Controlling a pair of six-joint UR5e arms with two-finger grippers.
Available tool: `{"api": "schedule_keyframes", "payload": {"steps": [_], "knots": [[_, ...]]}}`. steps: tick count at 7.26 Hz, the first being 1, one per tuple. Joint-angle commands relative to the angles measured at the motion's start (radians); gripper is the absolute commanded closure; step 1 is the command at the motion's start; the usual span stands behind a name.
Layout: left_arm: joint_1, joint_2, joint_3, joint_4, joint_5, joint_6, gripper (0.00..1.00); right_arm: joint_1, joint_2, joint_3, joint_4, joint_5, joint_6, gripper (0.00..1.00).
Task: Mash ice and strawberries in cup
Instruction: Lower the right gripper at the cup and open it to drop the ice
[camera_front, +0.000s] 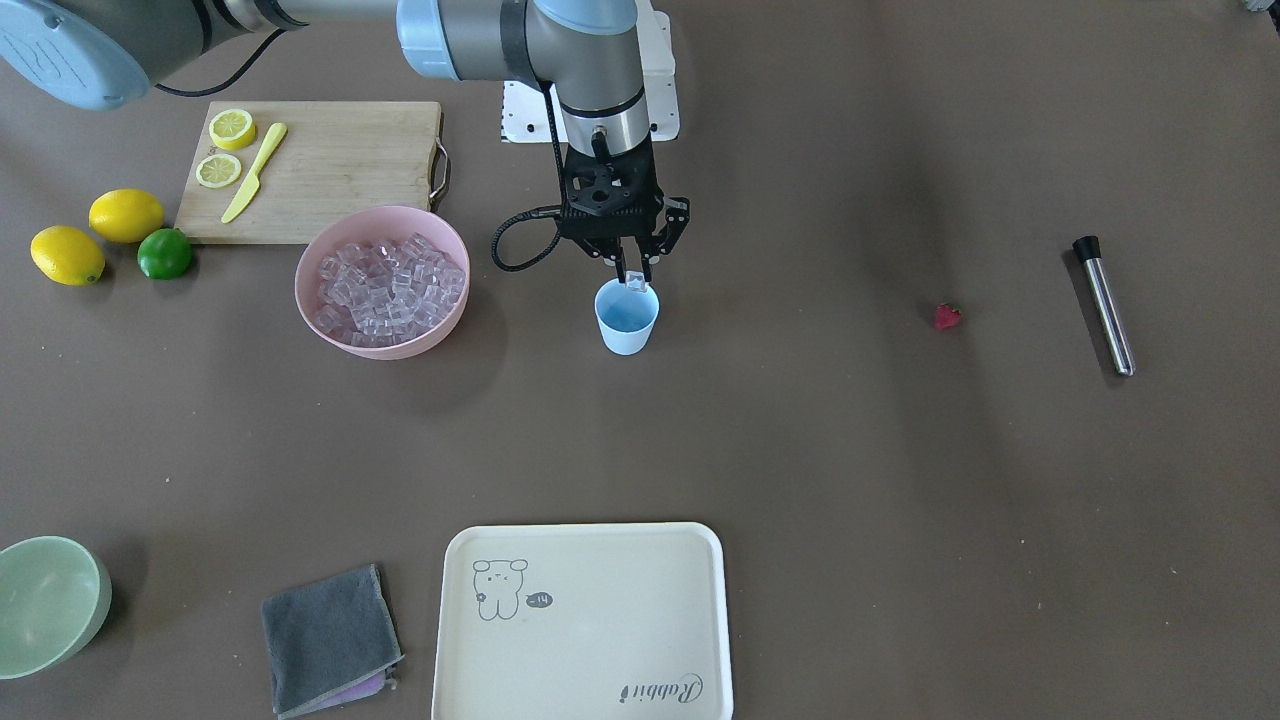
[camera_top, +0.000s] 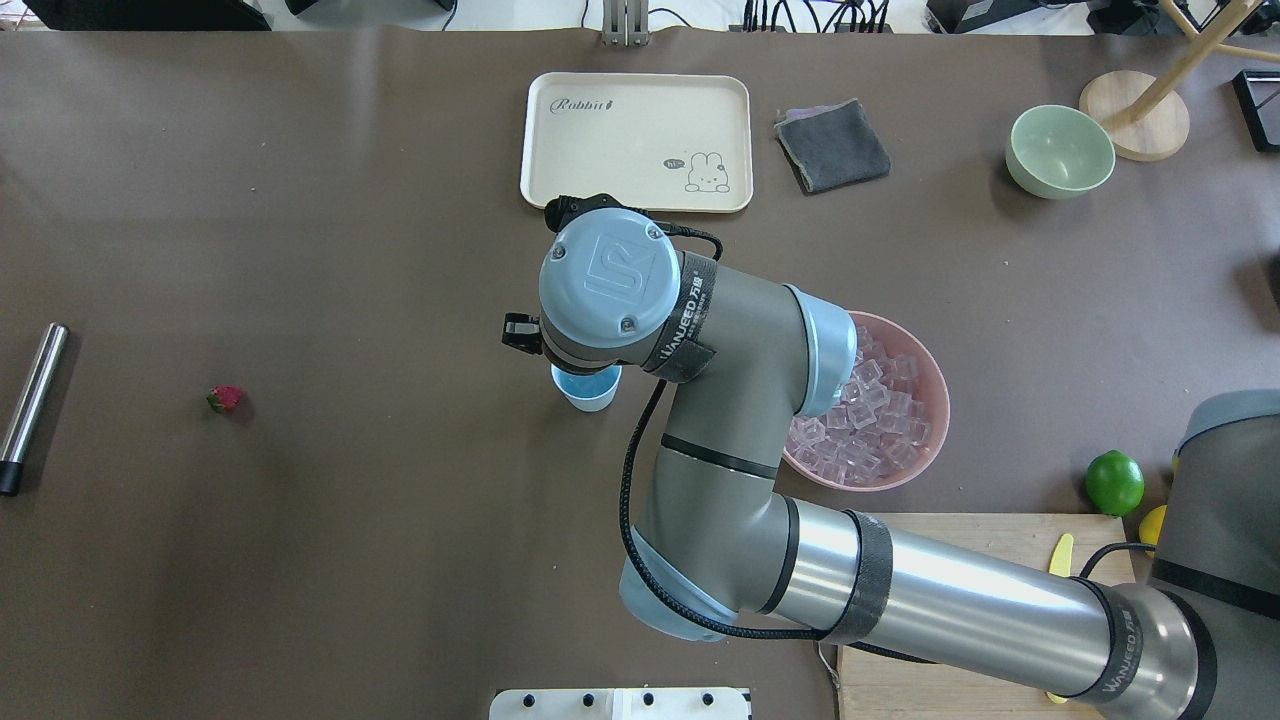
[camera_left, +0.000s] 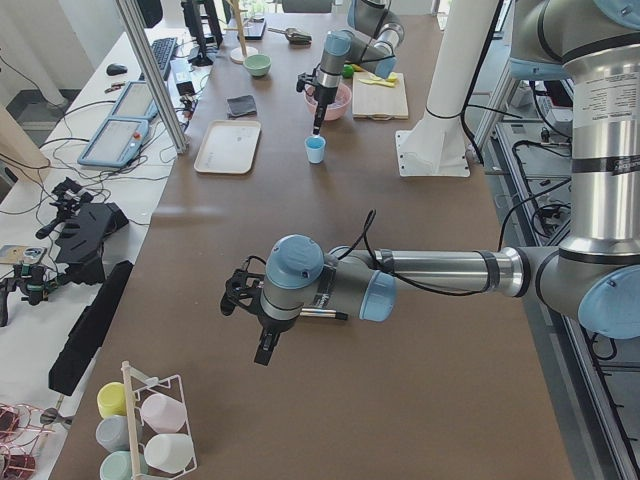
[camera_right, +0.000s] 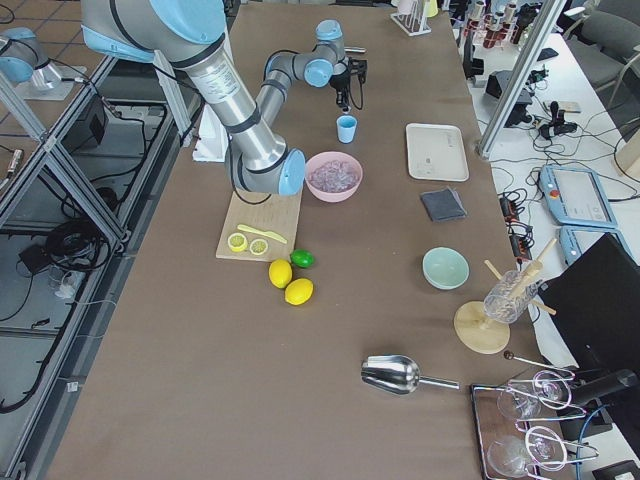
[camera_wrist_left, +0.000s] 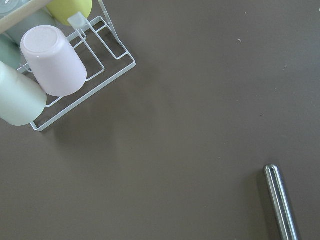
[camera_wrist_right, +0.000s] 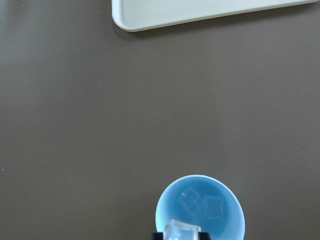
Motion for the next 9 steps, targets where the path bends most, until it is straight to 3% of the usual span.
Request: {"api": "schedule_keyframes", "payload": {"steps": [1,4,6,7,9], "knots": [[0.000,0.001,0.004,0.000,0.001,0.001,0.01,-0.008,-0.010,-0.031,0.017,-0.009,-0.003,0.74],[-0.001,0.003,0.001,0.000,-0.001,0.001,0.01,-0.006,-0.022,-0.018,0.014,-0.024,0.003,0.73],[-0.001,0.001,-0.002,0.000,0.005,-0.001,0.01,-0.006,-0.027,-0.005,0.008,-0.032,-0.004,0.00],[0.000,-0.012,-0.004,0.006,0.008,-0.001,0.01,-0.002,-0.068,0.052,-0.004,-0.028,-0.015,0.00],[0.035,-0.020,-0.030,0.006,0.005,-0.006,0.01,0.061,-0.216,0.257,-0.082,0.029,-0.132,0.00]]}}
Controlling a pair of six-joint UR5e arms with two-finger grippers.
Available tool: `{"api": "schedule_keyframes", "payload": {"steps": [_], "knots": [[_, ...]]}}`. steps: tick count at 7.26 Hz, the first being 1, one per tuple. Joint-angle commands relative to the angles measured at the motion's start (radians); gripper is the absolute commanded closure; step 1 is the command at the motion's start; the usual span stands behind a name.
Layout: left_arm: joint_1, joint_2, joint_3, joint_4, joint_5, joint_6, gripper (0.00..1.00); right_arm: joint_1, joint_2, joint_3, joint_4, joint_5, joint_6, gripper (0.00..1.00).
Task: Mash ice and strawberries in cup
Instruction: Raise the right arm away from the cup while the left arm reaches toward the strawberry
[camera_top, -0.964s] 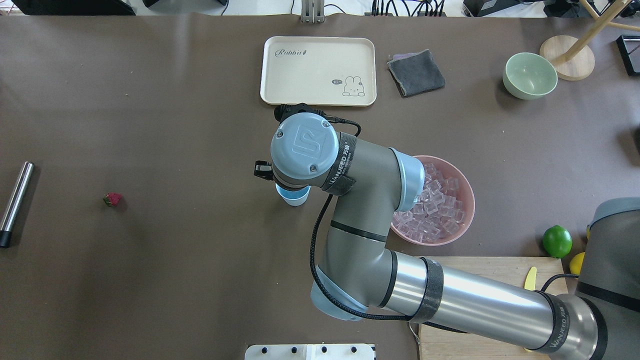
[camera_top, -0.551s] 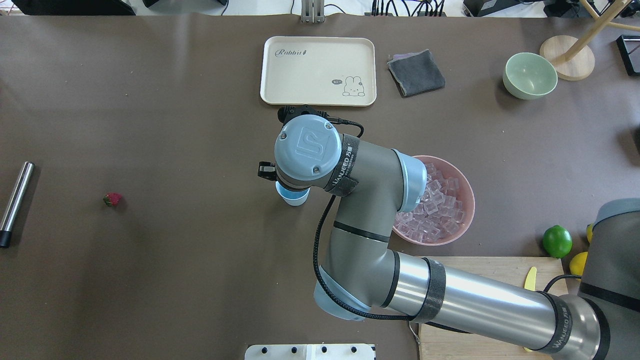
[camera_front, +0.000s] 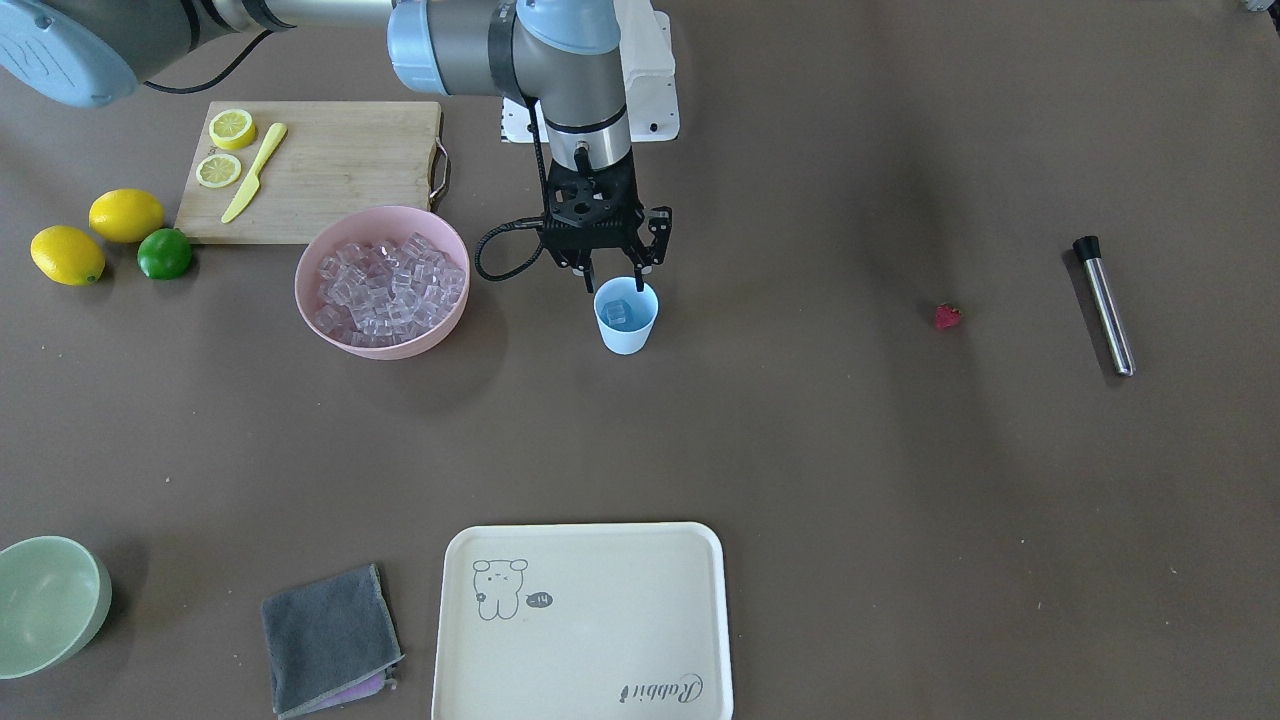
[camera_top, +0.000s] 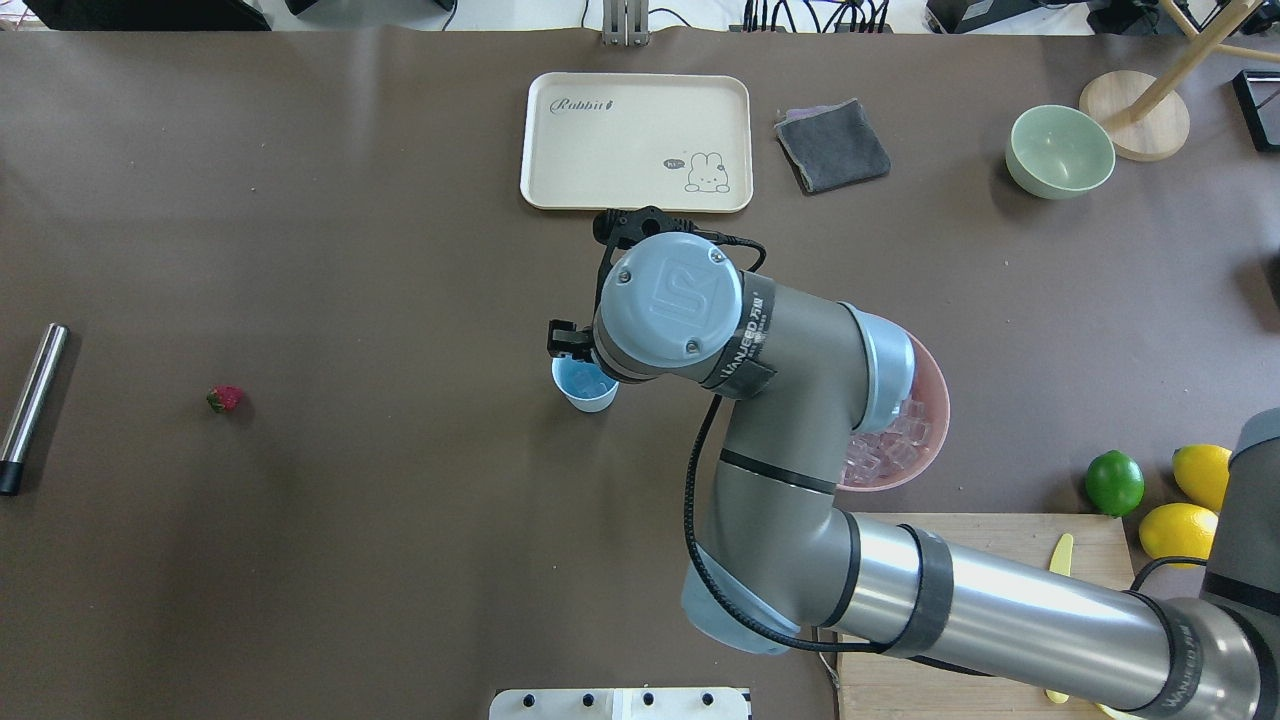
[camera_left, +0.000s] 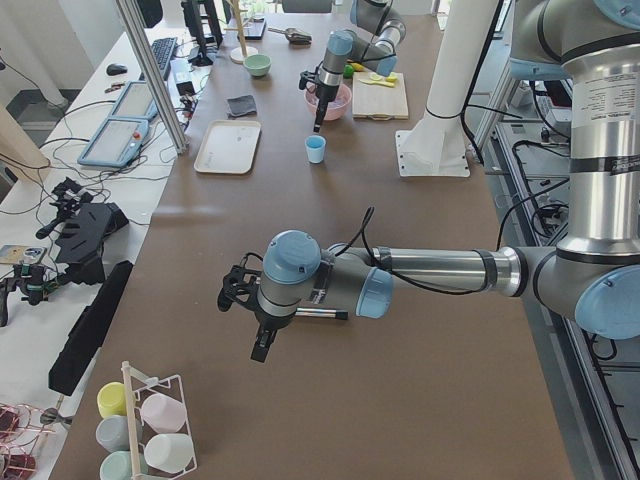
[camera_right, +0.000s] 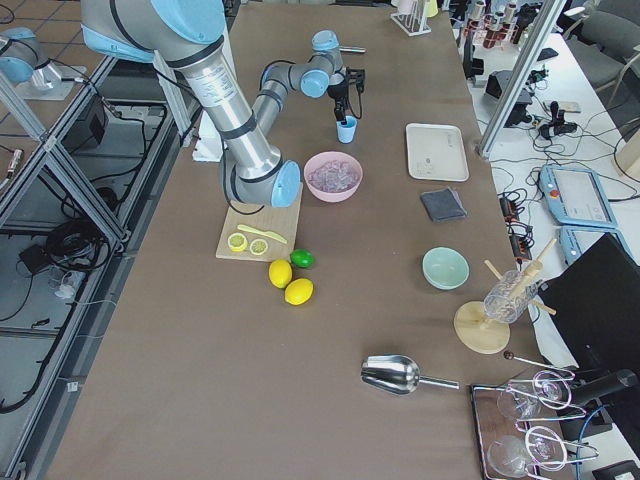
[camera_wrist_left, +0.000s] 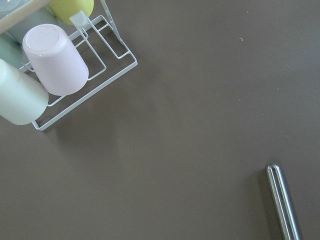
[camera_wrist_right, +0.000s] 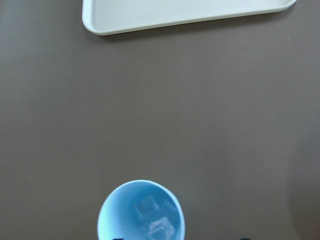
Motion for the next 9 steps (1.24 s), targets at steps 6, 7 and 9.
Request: {"api": "schedule_keyframes", "payload": {"steps": [6,7,9], "knots": [[0.452,-0.096,-0.145,0.000,0.076,-0.477,0.01,0.413,-0.488,0.219,0.061,0.325,-0.591,0.00],[0.531,-0.112,-0.151,-0.006,0.118,-0.551,0.01,0.470,-0.523,0.152,0.160,0.370,-0.651,0.00],[0.646,-0.167,-0.126,-0.012,0.137,-0.624,0.01,0.593,-0.563,0.055,0.223,0.459,-0.813,0.00]]}}
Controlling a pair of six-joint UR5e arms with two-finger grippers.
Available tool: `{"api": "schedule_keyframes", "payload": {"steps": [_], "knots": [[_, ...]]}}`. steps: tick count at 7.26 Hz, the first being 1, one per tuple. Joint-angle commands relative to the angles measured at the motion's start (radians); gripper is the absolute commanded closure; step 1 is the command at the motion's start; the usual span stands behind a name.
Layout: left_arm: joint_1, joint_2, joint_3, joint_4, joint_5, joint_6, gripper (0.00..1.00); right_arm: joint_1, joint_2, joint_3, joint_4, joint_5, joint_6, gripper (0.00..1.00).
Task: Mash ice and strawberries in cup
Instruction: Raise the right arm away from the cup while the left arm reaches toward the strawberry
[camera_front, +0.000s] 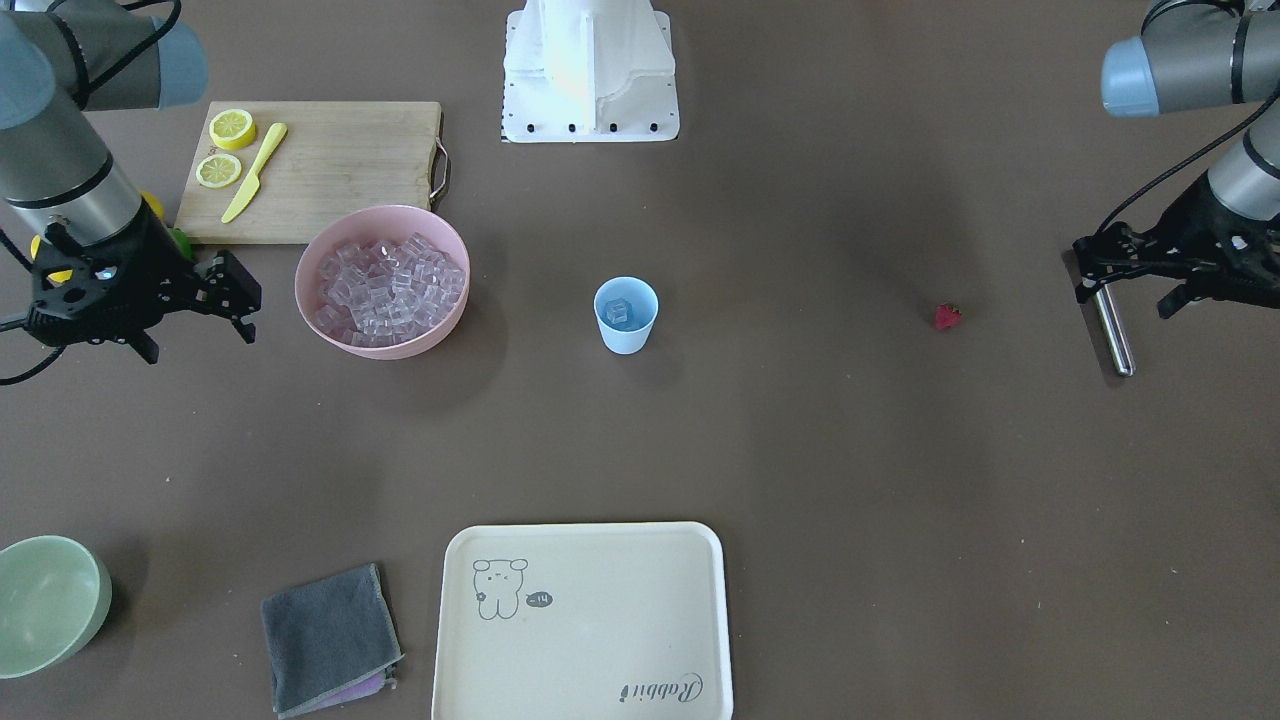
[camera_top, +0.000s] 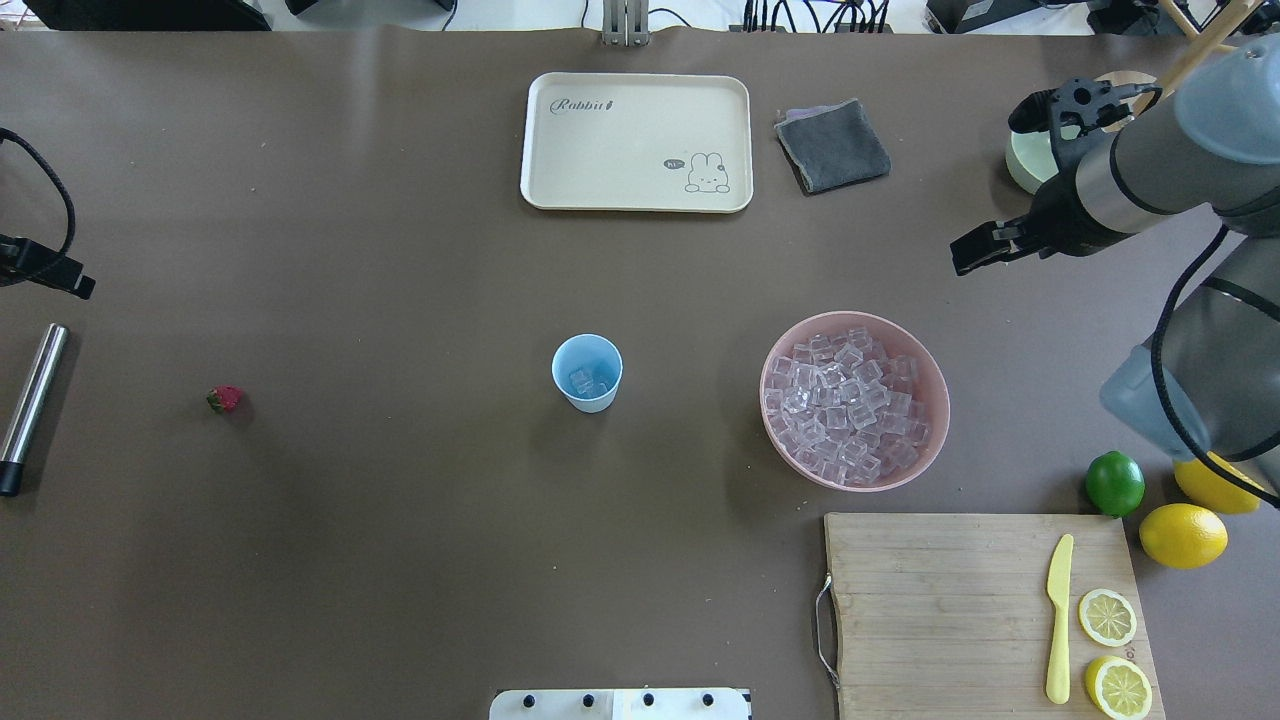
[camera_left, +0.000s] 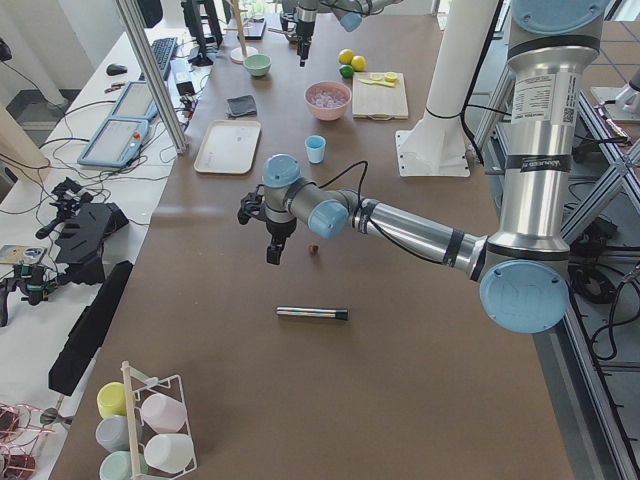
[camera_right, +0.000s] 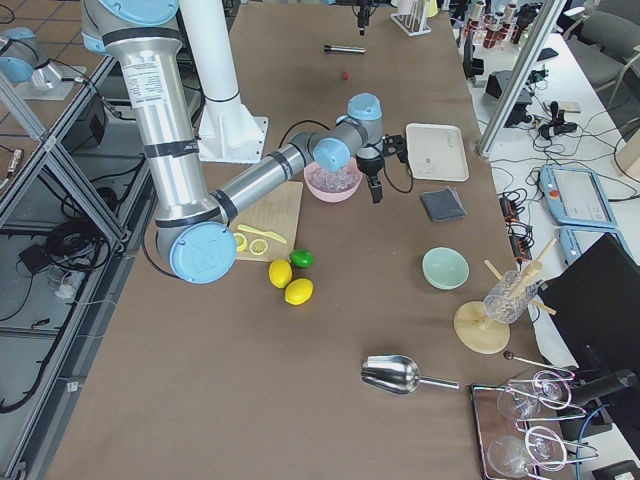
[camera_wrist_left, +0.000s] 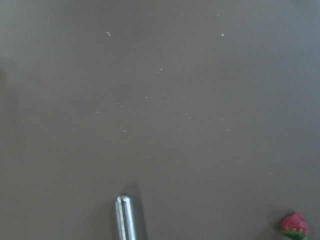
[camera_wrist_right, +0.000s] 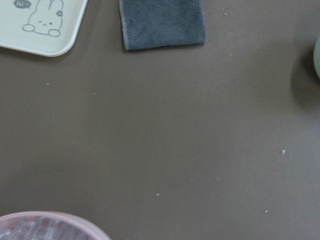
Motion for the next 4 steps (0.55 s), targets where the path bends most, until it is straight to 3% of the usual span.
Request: {"api": "schedule_keyframes", "payload": {"steps": [1,2,4], "knots": [[0.121,-0.062,0.005,-0.050,0.094,-0.349,0.01,0.121,-0.041,-0.083,0.040,0.082,-0.179,0.00],[0.212,-0.049,0.028,-0.144,0.181,-0.473,0.01,0.138,-0.043,-0.092,0.040,0.083,-0.201,0.00],[0.342,-0.053,0.110,-0.287,0.250,-0.446,0.01,0.191,-0.050,-0.112,0.037,0.117,-0.254,0.00]]}}
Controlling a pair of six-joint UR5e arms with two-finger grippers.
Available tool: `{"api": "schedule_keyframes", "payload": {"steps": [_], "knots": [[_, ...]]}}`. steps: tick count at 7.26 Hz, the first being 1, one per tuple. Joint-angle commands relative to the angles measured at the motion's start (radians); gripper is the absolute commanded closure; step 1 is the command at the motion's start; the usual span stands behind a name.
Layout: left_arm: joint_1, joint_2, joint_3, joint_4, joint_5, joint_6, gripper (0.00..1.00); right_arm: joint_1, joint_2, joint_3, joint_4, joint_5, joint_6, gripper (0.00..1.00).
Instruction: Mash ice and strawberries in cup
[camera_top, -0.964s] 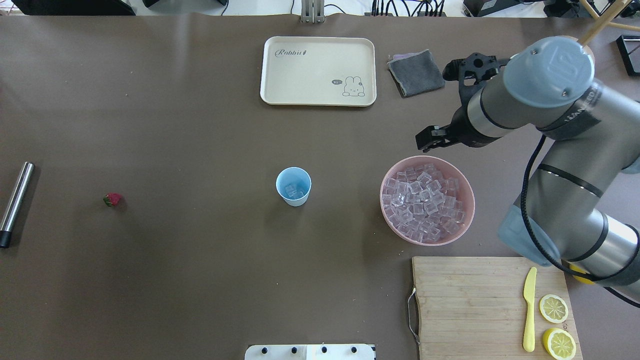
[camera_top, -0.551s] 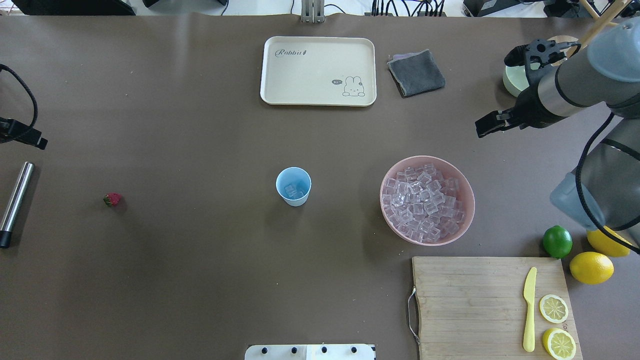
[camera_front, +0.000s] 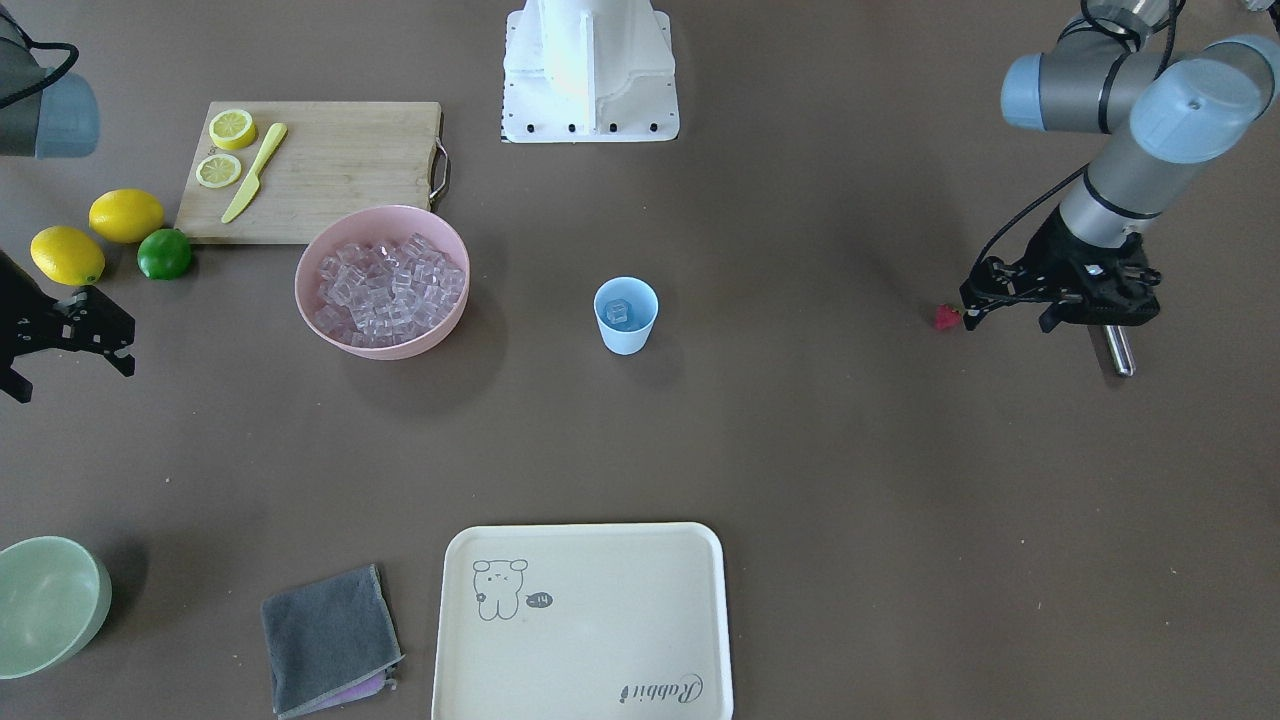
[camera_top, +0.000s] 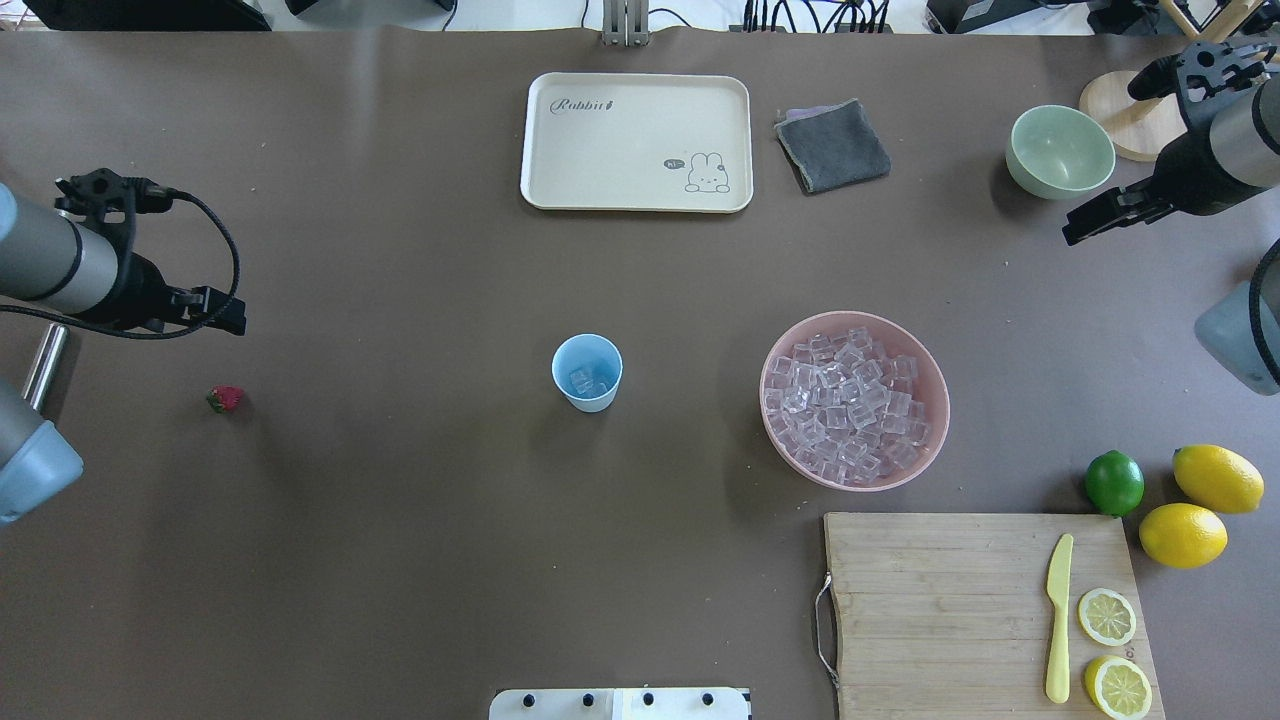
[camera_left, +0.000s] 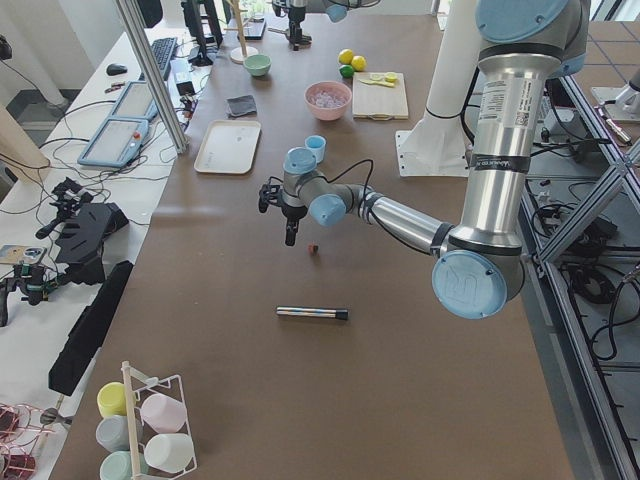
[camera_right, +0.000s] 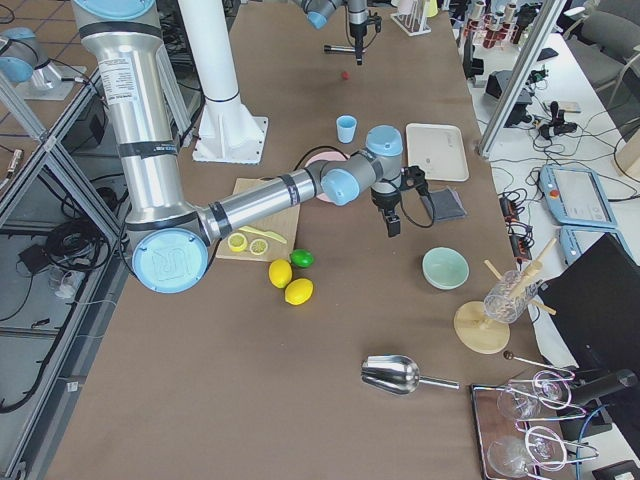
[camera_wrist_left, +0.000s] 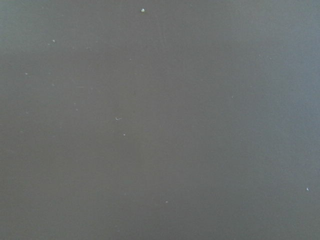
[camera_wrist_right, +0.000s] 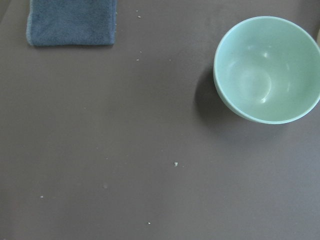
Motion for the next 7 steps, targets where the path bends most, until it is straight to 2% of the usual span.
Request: {"api": "schedule_keyframes", "payload": {"steps": [1,4,6,7], "knots": [[0.088,0.005,0.046,-0.116,0.041,0.014,0.01,0.075,-0.006,-0.046,0.000,0.073,-0.089,0.00],[0.076,0.061,0.039,-0.116,0.039,0.111,0.01,0.083,-0.014,-0.039,0.005,0.079,-0.090,0.00],[0.076,0.065,0.036,-0.118,0.041,0.101,0.03,0.085,-0.022,-0.037,0.005,0.084,-0.090,0.00],[0.076,0.064,0.040,-0.118,0.042,0.088,0.23,0.089,-0.034,-0.037,0.006,0.084,-0.093,0.00]]}}
